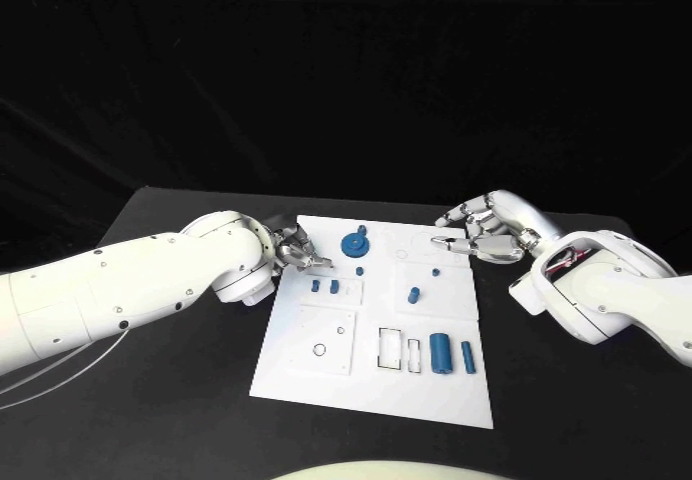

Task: Assemble the parts on the task board

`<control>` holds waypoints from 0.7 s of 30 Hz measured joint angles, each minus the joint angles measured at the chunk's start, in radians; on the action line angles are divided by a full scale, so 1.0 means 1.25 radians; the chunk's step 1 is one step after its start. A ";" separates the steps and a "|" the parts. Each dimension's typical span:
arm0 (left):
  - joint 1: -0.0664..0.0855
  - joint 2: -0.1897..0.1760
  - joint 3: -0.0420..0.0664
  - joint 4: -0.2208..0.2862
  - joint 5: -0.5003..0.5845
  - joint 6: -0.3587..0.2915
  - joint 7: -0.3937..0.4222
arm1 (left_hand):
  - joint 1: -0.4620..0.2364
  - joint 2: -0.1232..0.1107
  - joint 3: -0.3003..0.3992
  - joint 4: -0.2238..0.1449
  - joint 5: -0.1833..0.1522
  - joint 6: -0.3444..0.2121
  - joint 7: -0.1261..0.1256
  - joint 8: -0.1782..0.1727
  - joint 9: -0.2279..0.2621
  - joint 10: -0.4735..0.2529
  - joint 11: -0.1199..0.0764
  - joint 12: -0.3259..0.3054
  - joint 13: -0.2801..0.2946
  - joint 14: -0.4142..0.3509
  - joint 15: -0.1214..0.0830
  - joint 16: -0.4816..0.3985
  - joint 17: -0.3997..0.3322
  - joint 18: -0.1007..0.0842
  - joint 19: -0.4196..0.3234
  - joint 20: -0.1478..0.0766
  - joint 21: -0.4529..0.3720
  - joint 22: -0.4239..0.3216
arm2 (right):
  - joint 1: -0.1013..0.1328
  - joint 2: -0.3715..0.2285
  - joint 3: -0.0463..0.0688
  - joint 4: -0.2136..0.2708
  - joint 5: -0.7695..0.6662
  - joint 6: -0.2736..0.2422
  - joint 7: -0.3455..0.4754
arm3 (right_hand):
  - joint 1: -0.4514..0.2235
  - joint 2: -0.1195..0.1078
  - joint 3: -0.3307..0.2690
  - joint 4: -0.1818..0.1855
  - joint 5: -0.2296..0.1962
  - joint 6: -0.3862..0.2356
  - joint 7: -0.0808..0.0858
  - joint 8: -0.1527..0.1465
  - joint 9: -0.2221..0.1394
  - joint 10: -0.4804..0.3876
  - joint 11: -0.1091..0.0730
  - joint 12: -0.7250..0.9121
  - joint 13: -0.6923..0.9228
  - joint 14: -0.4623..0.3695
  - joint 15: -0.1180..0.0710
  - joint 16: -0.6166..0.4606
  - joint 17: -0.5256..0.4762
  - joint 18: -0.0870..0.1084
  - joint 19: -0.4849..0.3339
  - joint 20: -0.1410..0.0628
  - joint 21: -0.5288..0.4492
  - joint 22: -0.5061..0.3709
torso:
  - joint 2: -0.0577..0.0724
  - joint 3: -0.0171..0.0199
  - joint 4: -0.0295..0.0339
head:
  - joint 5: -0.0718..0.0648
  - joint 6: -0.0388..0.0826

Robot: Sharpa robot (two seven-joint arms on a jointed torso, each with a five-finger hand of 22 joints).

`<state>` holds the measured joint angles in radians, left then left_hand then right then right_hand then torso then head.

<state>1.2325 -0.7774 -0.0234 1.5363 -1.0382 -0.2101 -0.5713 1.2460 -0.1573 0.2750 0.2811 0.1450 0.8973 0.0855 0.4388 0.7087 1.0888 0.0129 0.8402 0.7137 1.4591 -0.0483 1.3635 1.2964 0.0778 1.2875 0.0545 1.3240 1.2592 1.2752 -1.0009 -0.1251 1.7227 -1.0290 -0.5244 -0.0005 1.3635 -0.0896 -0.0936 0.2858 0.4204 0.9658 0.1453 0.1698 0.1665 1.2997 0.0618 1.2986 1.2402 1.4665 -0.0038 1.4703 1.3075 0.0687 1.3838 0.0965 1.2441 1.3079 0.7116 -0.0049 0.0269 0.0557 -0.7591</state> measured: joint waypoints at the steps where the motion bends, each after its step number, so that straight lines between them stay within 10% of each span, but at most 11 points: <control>1: 0.000 0.002 -0.002 0.001 -0.004 -0.012 0.018 | 0.015 -0.005 0.003 0.001 0.000 -0.005 0.005 -0.007 -0.010 -0.016 0.007 -0.013 -0.012 -0.006 0.006 -0.020 -0.013 0.000 -0.015 0.005 -0.016 -0.013 | 0.000 0.000 0.000 0.000 0.000 0.000 0.000 | 0.000 0.000 0.000 0.000 0.000 0.000 0.000 0.000 0.000 0.000 0.000 -0.001 0.000 0.000 0.000 0.000 0.000 0.000 0.000 0.000 0.000 0.000 | 0.000 -0.0001 0.0000 | -0.001 0.001; 4: -0.001 0.014 -0.009 0.005 -0.041 -0.056 0.082 | 0.081 -0.027 0.025 -0.004 0.000 -0.015 0.015 -0.038 -0.056 -0.063 0.017 -0.073 -0.061 -0.050 0.019 -0.096 -0.088 0.026 -0.081 0.018 -0.081 -0.078 | -0.001 0.001 0.000 -0.001 0.000 0.000 0.000 | 0.000 0.000 0.000 0.000 0.000 0.000 0.000 0.000 0.000 0.000 0.000 -0.001 0.000 0.000 0.000 0.000 0.000 0.000 0.000 0.000 0.000 0.000 | 0.000 -0.0003 0.0000 | -0.004 0.002; 15: -0.024 0.054 -0.023 -0.013 -0.258 -0.171 0.258 | 0.199 -0.082 0.145 -0.042 0.000 0.024 0.034 -0.156 -0.231 -0.075 0.039 -0.283 -0.278 -0.145 0.039 -0.310 -0.323 0.038 -0.140 0.038 -0.170 -0.155 | -0.005 0.003 0.000 -0.002 0.000 0.000 0.001 | 0.000 0.000 0.000 0.000 0.004 0.000 0.000 0.000 0.000 0.000 0.000 -0.001 -0.001 0.000 0.000 0.000 0.000 0.000 0.000 0.000 0.000 0.000 | 0.001 -0.0006 -0.0005 | -0.011 0.007; 21: -0.032 0.072 -0.025 -0.028 -0.341 -0.165 0.278 | 0.198 -0.083 0.153 -0.050 0.000 0.056 0.028 -0.175 -0.274 -0.077 0.048 -0.338 -0.335 -0.106 0.044 -0.276 -0.309 0.038 -0.125 0.045 -0.157 -0.134 | -0.006 0.003 0.000 -0.002 0.000 0.000 0.001 | 0.000 0.000 0.000 0.000 0.004 0.000 0.000 0.000 0.000 0.000 0.000 -0.001 -0.001 0.000 0.000 0.000 0.000 0.000 0.000 0.000 0.000 0.000 | 0.003 -0.0005 -0.0018 | -0.014 0.008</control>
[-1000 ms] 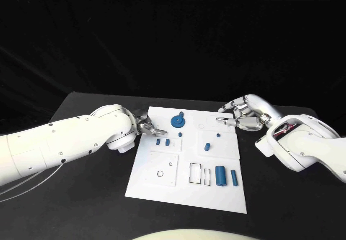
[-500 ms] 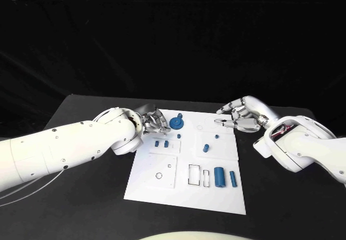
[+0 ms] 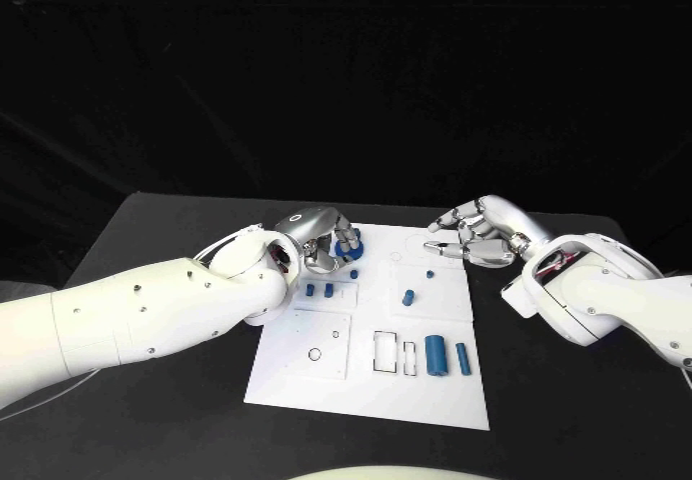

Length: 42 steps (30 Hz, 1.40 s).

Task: Assemble the parts on the task board

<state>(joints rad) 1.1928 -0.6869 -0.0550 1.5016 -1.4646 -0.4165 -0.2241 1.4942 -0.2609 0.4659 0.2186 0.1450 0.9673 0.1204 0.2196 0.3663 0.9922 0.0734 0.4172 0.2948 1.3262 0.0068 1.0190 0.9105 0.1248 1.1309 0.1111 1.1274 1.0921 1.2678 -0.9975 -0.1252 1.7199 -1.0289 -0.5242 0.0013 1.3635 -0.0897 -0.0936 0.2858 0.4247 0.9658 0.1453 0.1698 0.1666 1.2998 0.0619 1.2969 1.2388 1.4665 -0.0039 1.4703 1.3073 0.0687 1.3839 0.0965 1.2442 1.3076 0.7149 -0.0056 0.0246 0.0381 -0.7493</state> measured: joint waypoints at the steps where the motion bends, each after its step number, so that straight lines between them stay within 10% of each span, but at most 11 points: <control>1: 0.000 0.002 0.000 -0.002 -0.007 0.002 0.001 | -0.001 -0.001 0.001 -0.001 0.000 0.004 -0.001 -0.002 -0.004 0.000 0.000 -0.005 -0.005 0.006 0.000 0.009 0.006 0.000 0.008 0.000 0.007 0.007 | 0.000 0.000 0.000 0.000 0.000 0.000 0.000 | 0.000 0.000 0.000 0.000 0.000 0.000 0.000 0.000 0.000 0.000 0.000 0.000 0.000 0.000 0.000 0.000 0.000 0.000 0.000 0.000 0.000 0.000 | 0.000 0.0000 0.0000 | 0.000 0.000; 42: -0.007 0.083 -0.001 -0.092 -0.097 0.174 -0.020 | -0.006 0.000 0.022 -0.026 0.000 0.048 0.015 -0.048 -0.076 0.050 0.009 -0.099 -0.092 0.055 0.005 0.138 0.089 -0.013 0.099 0.002 0.112 0.121 | -0.002 0.001 0.000 0.004 -0.001 0.000 0.002 | 0.000 0.000 0.000 0.000 0.000 0.000 0.000 0.000 -0.001 0.000 0.000 0.000 -0.001 0.000 0.000 -0.003 0.000 0.000 0.000 0.000 -0.003 0.000 | 0.000 0.0002 0.0004 | -0.004 -0.003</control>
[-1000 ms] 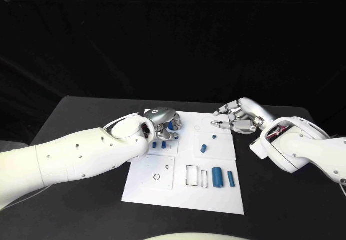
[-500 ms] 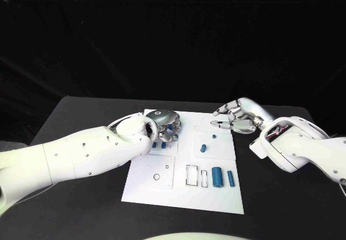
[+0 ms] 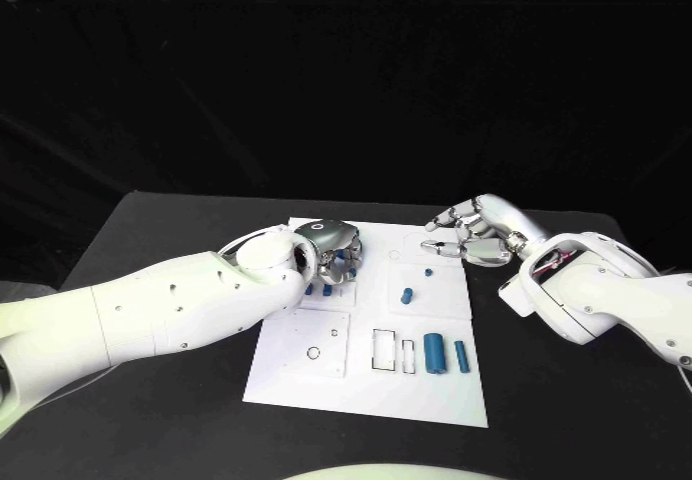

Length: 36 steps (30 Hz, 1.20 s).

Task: Assemble the parts on the task board

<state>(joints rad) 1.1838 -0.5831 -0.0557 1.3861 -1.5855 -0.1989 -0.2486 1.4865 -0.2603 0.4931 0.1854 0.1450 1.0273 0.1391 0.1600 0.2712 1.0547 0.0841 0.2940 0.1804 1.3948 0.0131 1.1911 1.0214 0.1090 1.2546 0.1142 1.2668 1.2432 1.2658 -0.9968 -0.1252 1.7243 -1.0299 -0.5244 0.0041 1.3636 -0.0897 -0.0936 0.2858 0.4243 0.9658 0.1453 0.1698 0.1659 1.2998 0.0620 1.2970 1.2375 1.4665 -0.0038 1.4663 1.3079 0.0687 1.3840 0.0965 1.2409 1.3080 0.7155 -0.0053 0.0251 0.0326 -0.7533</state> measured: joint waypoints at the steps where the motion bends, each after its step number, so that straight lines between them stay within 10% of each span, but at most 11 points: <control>1: 0.000 0.001 0.000 -0.001 0.000 0.001 0.000 | 0.000 0.000 0.002 -0.002 0.000 0.000 0.000 -0.002 -0.002 0.005 0.000 -0.003 -0.001 0.002 0.001 0.003 0.002 0.000 0.002 -0.002 0.003 0.003 | 0.000 0.000 0.000 0.000 0.000 0.000 0.000 | 0.000 0.000 0.000 0.000 0.000 0.000 0.000 0.000 0.000 0.000 0.000 0.000 0.000 0.000 0.000 0.000 0.000 0.000 0.000 0.000 0.000 0.000 | 0.000 0.0001 0.0000 | 0.000 0.000; 36: -0.002 0.017 0.002 -0.024 0.016 0.013 0.001 | 0.012 0.030 0.032 -0.037 0.000 0.067 -0.013 -0.006 -0.017 0.089 -0.016 -0.040 -0.013 0.030 -0.016 0.054 0.037 -0.009 0.046 -0.014 0.055 0.052 | 0.000 -0.001 0.000 0.003 0.001 0.000 0.001 | 0.000 0.000 0.000 0.000 0.000 0.000 0.000 0.000 0.000 0.000 0.000 0.000 0.000 0.000 0.000 0.000 0.000 0.000 0.000 0.000 -0.001 0.000 | 0.000 0.0002 0.0001 | -0.002 -0.002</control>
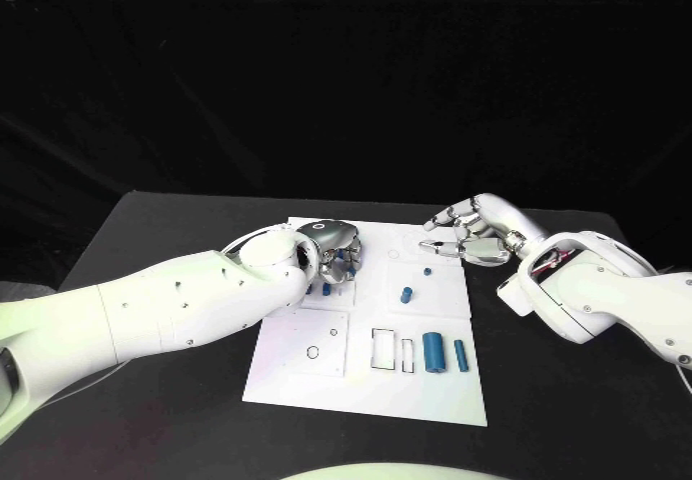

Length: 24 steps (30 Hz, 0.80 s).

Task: Assemble the parts on the task board

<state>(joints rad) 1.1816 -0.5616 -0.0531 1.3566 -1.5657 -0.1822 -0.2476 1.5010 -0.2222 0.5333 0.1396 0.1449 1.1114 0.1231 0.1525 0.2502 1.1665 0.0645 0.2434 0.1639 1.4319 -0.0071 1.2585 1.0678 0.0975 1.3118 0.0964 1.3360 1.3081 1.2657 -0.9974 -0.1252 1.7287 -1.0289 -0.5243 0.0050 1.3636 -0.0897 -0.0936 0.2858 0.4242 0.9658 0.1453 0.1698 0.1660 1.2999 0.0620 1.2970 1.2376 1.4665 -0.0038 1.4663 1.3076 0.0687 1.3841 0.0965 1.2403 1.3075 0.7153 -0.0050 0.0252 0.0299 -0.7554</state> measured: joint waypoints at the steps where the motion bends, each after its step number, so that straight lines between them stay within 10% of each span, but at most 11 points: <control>1: 0.000 0.000 0.000 0.000 0.001 -0.001 0.000 | 0.000 0.000 0.001 -0.001 0.000 0.000 0.000 0.000 0.000 0.000 0.000 0.000 0.000 0.000 0.000 0.000 0.000 0.000 0.000 0.000 0.000 0.000 | 0.000 0.000 0.000 0.000 0.000 0.000 0.000 | 0.000 0.000 0.000 0.000 0.000 0.000 0.000 0.000 0.000 0.000 0.000 0.000 0.000 0.000 0.000 0.000 0.000 0.000 0.000 0.000 0.000 0.000 | 0.000 0.0000 0.0000 | 0.000 0.000; 12: -0.003 -0.017 0.006 0.017 0.015 -0.018 0.001 | 0.000 0.000 0.003 -0.007 0.000 0.003 0.003 -0.005 -0.001 0.006 0.000 -0.012 0.000 0.000 0.000 0.000 0.000 0.000 0.003 -0.003 0.004 0.000 | 0.000 0.000 0.000 -0.001 0.000 0.000 0.000 | 0.000 0.000 0.000 0.000 0.000 0.000 0.000 0.000 0.000 0.000 0.000 0.000 0.000 0.000 0.000 0.000 0.000 0.000 0.000 0.000 0.000 0.000 | -0.001 -0.0002 0.0005 | -0.001 0.005; 24: -0.003 -0.078 0.038 0.089 0.043 -0.042 0.001 | 0.000 0.000 0.005 -0.010 0.000 0.006 0.006 -0.005 -0.003 0.010 0.001 -0.017 -0.001 0.000 0.000 0.000 0.000 -0.010 0.008 -0.003 0.007 0.000 | 0.000 0.000 0.000 -0.005 0.000 0.000 0.001 | 0.000 0.000 0.000 0.000 0.000 0.000 0.000 0.000 0.000 0.000 0.000 0.000 0.000 0.000 0.000 0.000 0.000 0.000 0.000 0.000 0.000 0.000 | -0.001 -0.0007 0.0012 | 0.002 0.009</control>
<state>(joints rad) 1.1782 -0.6587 -0.0054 1.4675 -1.5116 -0.2348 -0.2468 1.5010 -0.2223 0.5396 0.1278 0.1449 1.1183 0.1300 0.1461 0.2463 1.1793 0.0661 0.2227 0.1627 1.4318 -0.0071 1.2585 1.0673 0.0845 1.3224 0.0928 1.3445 1.3078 1.2657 -0.9971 -0.1251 1.7226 -1.0288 -0.5244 0.0061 1.3636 -0.0897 -0.0936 0.2858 0.4242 0.9658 0.1453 0.1698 0.1661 1.2999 0.0620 1.2970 1.2376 1.4665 -0.0039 1.4663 1.3074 0.0687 1.3840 0.0965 1.2403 1.3073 0.7139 -0.0058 0.0267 0.0318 -0.7440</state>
